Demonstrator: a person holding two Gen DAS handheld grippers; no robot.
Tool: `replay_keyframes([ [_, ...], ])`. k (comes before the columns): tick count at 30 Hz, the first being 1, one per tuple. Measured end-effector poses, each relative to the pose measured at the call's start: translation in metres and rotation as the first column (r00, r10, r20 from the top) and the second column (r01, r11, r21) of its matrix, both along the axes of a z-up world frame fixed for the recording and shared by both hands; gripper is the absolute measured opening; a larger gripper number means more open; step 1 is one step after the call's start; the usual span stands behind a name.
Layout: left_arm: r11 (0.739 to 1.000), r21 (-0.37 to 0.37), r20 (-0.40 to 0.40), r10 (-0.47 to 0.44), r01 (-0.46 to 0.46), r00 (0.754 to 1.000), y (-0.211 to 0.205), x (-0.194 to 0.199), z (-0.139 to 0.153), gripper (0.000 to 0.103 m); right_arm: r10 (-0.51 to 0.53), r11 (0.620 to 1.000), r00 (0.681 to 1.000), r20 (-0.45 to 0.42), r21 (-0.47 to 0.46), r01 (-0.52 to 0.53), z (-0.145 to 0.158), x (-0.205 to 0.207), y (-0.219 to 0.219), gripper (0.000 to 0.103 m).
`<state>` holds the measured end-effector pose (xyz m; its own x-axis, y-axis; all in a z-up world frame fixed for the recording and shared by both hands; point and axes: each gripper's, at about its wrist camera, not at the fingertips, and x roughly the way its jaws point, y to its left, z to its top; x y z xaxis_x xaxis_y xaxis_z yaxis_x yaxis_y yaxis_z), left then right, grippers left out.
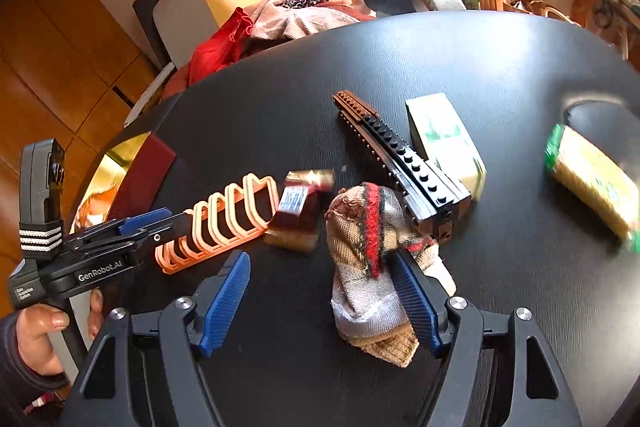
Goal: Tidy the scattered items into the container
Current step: 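Grasp and lift the orange rack with the left gripper while the right gripper holds the sock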
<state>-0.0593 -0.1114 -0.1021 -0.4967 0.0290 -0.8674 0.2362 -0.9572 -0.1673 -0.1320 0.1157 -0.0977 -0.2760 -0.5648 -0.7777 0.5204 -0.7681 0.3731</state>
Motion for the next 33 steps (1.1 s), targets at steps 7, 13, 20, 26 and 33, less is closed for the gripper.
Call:
replay_keyframes([
  [7,0.998,0.056,0.016,-0.002,0.001,1.0,0.003,0.042,0.002,0.053,0.014,0.999,0.999,0.042,-0.039,-0.012,0.011,0.047,0.022,0.081],
  [13,0.996,0.014,-0.054,-0.086,0.087,0.995,0.014,0.067,0.022,0.06,-0.087,0.996,0.994,-0.069,-0.023,0.086,0.03,0.068,0.044,0.081],
  [20,0.971,-0.075,-0.038,-0.229,0.226,0.973,0.023,0.046,0.029,0.062,-0.175,0.981,0.981,-0.079,0.066,0.18,0.015,0.058,0.032,0.08],
  [26,0.918,-0.101,0.033,-0.381,0.383,0.924,0.04,0.029,0.017,0.062,-0.205,0.974,0.975,-0.087,0.078,0.211,0.013,0.057,0.039,0.08],
  [33,0.886,-0.072,0.107,-0.449,0.457,0.887,0.041,0.008,-0.005,0.062,-0.219,0.972,0.972,-0.084,0.069,0.225,0.009,0.056,0.04,0.08],
])
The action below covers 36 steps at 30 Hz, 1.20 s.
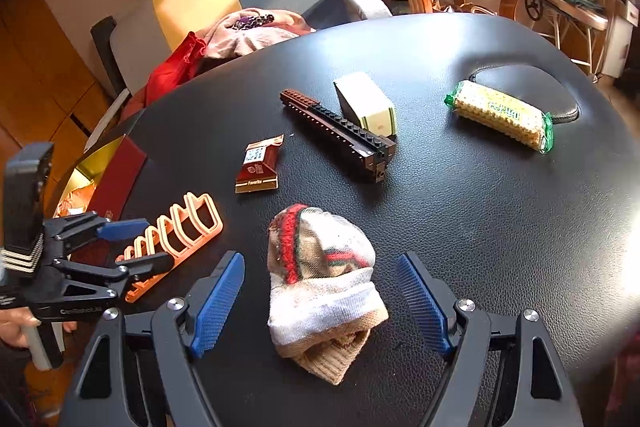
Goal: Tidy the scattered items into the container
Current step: 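Grasp and lift the orange rack with the left gripper while the right gripper holds the sock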
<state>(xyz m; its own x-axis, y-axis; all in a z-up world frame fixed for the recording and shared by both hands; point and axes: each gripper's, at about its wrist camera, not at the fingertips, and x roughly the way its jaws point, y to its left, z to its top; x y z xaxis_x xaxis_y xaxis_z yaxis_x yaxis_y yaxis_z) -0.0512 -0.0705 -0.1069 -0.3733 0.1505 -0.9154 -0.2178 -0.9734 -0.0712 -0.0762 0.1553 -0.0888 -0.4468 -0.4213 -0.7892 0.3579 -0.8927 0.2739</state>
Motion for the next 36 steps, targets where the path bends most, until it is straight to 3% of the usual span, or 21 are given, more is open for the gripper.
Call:
replay_keyframes([
  [7,0.999,-0.014,-0.007,-0.035,0.034,0.999,0.002,0.003,-0.007,0.062,0.009,0.999,1.0,-0.012,0.054,-0.009,-0.005,0.002,-0.008,0.08],
  [15,0.999,0.02,-0.036,0.044,-0.043,0.998,0.005,0.027,-0.004,0.053,0.022,0.99,0.999,-0.038,0.142,-0.016,-0.011,0.001,-0.016,0.08],
  [17,0.998,0.025,-0.047,0.065,-0.063,0.997,0.007,0.034,-0.004,0.053,0.033,0.986,0.999,-0.038,0.165,-0.026,-0.015,0.002,-0.018,0.064],
  [18,0.998,0.019,-0.056,0.069,-0.068,0.996,0.009,0.038,-0.004,0.053,0.037,0.983,0.999,-0.039,0.179,-0.03,-0.018,0.003,-0.02,0.051],
  [21,0.993,0.054,-0.071,0.106,-0.102,0.992,0.006,0.047,-0.004,0.052,0.033,0.981,0.998,-0.058,0.195,-0.021,-0.018,0.012,-0.021,0.044],
  [26,0.979,0.124,-0.082,0.17,-0.159,0.982,-0.003,0.062,-0.003,0.053,0.013,0.988,0.998,-0.054,0.156,-0.004,-0.02,0.03,-0.021,0.044],
  [31,0.972,0.136,-0.093,0.205,-0.191,0.974,-0.003,0.069,-0.004,0.053,-0.002,0.99,0.999,-0.042,0.141,0.008,-0.02,0.043,-0.027,0.045],
  [36,0.985,0.028,-0.116,0.173,-0.171,0.978,0.011,0.071,-0.004,0.052,-0.006,0.984,0.999,-0.044,0.177,0.014,-0.021,0.052,-0.04,0.05],
])
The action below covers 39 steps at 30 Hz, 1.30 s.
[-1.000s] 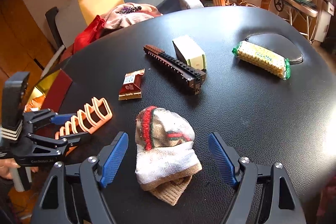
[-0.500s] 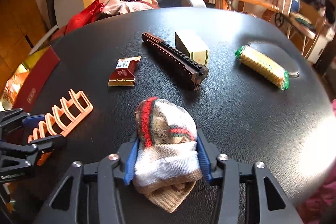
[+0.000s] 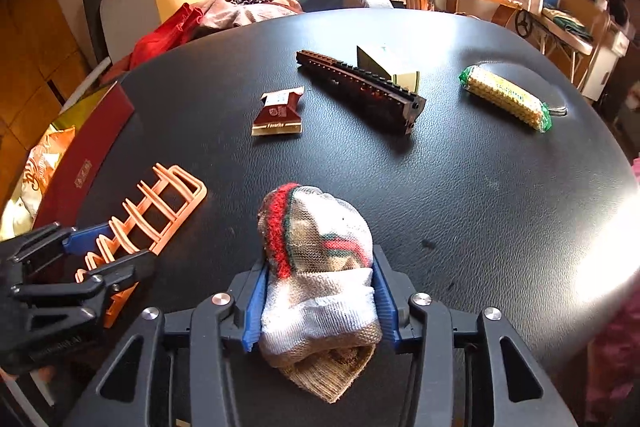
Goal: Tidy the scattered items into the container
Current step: 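Grasp and lift the orange rack with the left gripper while the right gripper holds the sock, then carry the rack and sock over the gold tray and open both grippers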
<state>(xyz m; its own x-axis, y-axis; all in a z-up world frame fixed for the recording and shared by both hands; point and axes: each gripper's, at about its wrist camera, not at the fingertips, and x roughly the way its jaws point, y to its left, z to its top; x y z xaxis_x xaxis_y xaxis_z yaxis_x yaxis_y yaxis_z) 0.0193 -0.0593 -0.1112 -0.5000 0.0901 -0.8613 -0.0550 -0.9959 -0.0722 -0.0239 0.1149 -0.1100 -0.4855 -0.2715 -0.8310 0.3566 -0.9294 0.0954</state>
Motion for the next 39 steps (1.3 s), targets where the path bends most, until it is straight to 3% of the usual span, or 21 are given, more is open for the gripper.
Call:
replay_keyframes([
  [6,0.999,-0.029,-0.008,0.021,-0.021,1.0,0.0,0.011,0.002,0.052,-0.012,0.999,0.999,-0.032,0.05,0.013,-0.001,0.012,-0.007,0.046],
  [9,0.999,-0.021,-0.008,0.045,-0.045,0.999,-0.005,0.018,0.006,0.052,-0.021,1.0,0.999,-0.027,0.02,0.021,0.002,0.016,-0.007,0.041],
  [22,0.984,-0.023,-0.165,0.171,-0.178,0.971,-0.052,0.056,0.059,0.052,0.1,0.994,0.99,-0.101,-0.027,-0.103,0.04,0.032,-0.064,0.038],
  [31,0.921,0.006,-0.224,0.382,-0.39,0.897,-0.131,0.085,0.083,0.052,0.244,0.968,0.954,-0.173,-0.017,-0.25,0.068,0.049,-0.14,0.038],
  [39,0.822,0.025,-0.23,0.558,-0.568,0.797,-0.213,0.116,0.082,0.052,0.377,0.917,0.904,-0.199,-0.057,-0.395,0.085,0.067,-0.21,0.038],
])
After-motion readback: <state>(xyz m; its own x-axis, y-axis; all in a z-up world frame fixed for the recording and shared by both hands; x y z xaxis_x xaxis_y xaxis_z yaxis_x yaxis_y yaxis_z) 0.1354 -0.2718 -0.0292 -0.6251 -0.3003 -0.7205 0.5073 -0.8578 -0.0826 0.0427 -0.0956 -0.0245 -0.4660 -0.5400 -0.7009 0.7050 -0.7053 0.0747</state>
